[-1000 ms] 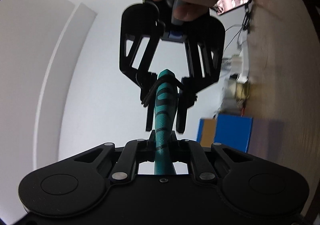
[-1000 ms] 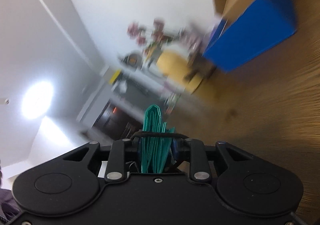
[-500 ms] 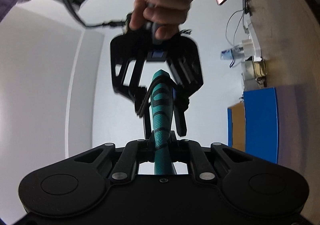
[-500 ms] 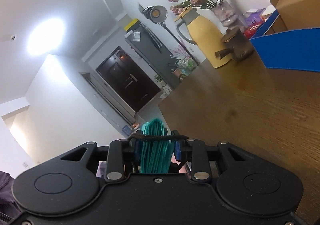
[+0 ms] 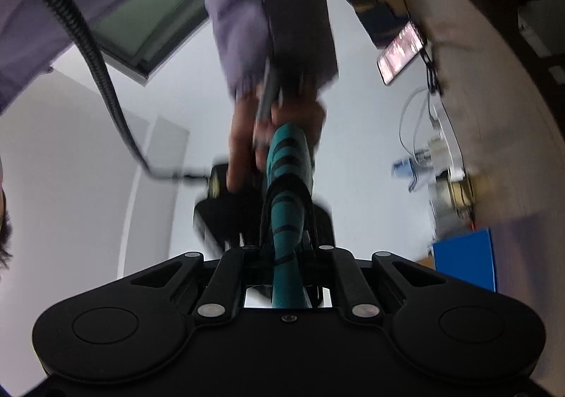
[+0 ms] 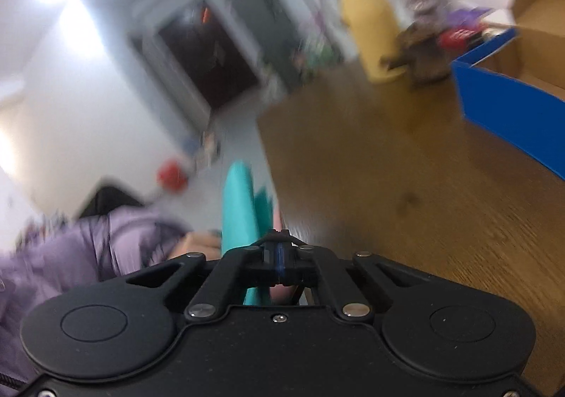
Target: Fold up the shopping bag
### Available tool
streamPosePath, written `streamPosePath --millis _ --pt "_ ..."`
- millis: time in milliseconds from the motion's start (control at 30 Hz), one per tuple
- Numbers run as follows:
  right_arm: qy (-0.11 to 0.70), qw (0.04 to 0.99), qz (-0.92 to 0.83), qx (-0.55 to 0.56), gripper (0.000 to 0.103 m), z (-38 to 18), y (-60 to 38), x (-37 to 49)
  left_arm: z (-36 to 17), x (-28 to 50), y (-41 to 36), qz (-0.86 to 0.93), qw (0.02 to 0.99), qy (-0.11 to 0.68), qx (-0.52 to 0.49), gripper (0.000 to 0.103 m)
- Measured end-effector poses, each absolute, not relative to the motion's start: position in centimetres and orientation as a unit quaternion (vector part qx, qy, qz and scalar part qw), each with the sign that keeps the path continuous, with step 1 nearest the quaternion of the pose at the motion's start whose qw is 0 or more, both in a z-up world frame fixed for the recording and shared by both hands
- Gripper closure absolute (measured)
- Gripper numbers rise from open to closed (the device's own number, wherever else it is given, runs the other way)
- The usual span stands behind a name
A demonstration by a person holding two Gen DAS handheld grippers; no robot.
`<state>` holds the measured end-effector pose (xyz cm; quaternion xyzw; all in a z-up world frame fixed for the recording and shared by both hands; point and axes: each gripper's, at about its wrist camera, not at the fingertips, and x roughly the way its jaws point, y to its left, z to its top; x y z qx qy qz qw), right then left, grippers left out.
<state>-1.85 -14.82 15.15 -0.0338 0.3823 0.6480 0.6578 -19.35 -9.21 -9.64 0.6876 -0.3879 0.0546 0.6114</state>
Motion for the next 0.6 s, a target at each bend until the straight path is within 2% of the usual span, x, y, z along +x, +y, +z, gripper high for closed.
streamPosePath --millis 133,267,300,333,400,433,500,600 --pt "0.363 0.657 0.607 -0.260 0.103 17.9 -11.8 -4.5 -10.7 -18.0 -9.7 0.050 0.604 -0.370 0.704 0.092" --pt "0.248 0.618 0.529 -0.526 0.103 19.3 -10.0 -10.5 -10.7 -16.0 -10.4 0.055 0.639 -0.321 0.697 0.092" --pt "0.201 0.621 0.511 -0.559 0.088 19.8 -10.7 -11.8 -10.3 -15.4 -10.5 0.058 0.656 -0.300 0.690 0.091" --pt "0.140 0.638 0.491 -0.577 0.059 20.4 -12.1 -13.1 -9.9 -14.8 -10.7 0.064 0.676 -0.278 0.679 0.091" --pt "0.019 0.664 0.450 -0.597 0.040 21.4 -15.1 -15.4 -9.2 -13.9 -10.7 0.074 0.710 -0.246 0.655 0.091" --pt "-0.023 0.671 0.446 -0.592 0.039 21.4 -16.7 -16.4 -8.7 -13.5 -10.8 0.074 0.725 -0.232 0.645 0.091" --pt "-0.056 0.667 0.462 -0.582 0.035 19.6 -19.5 -18.0 -7.9 -12.7 -11.0 0.073 0.743 -0.218 0.629 0.091" --pt "-0.096 0.639 0.417 -0.639 0.033 13.4 -21.5 -20.2 -6.7 -11.6 -11.9 0.059 0.753 -0.222 0.617 0.091"
